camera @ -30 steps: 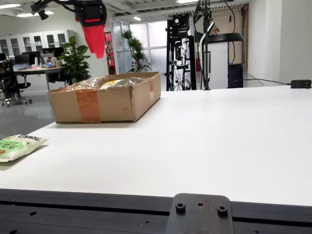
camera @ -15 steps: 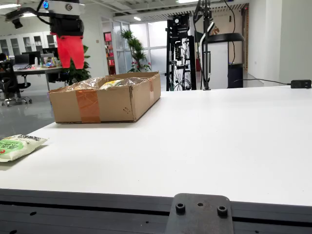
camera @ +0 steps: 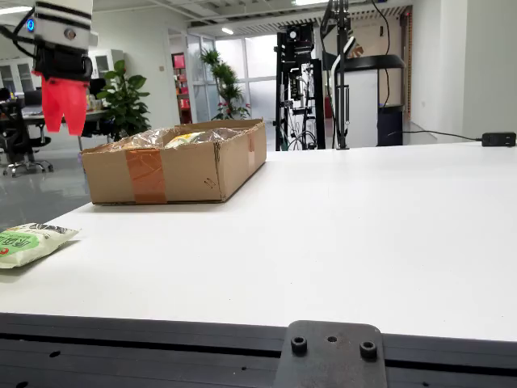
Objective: Grasp a snack and put it in the bin.
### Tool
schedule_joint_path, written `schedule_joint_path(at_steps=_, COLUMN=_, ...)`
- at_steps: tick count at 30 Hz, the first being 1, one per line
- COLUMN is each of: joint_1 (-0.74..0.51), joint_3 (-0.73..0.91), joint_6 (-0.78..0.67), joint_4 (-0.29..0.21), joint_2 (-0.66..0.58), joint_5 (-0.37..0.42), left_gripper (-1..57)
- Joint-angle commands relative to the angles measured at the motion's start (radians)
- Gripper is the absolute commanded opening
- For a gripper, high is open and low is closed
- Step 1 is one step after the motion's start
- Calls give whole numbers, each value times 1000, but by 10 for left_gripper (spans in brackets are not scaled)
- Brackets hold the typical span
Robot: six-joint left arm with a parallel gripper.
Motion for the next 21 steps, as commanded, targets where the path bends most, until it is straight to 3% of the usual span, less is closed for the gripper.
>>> schedule_joint_path(at_steps=1, joint_1=14, joint_3=0, joint_6=1, joint_4=-2, joint_2=56, joint_5=-4, left_gripper=471)
schedule_joint_path(at_steps=21, joint_1=124, joint_3=3, joint_6=1, joint_4=0, joint_2=222, joint_5=-10, left_gripper=473)
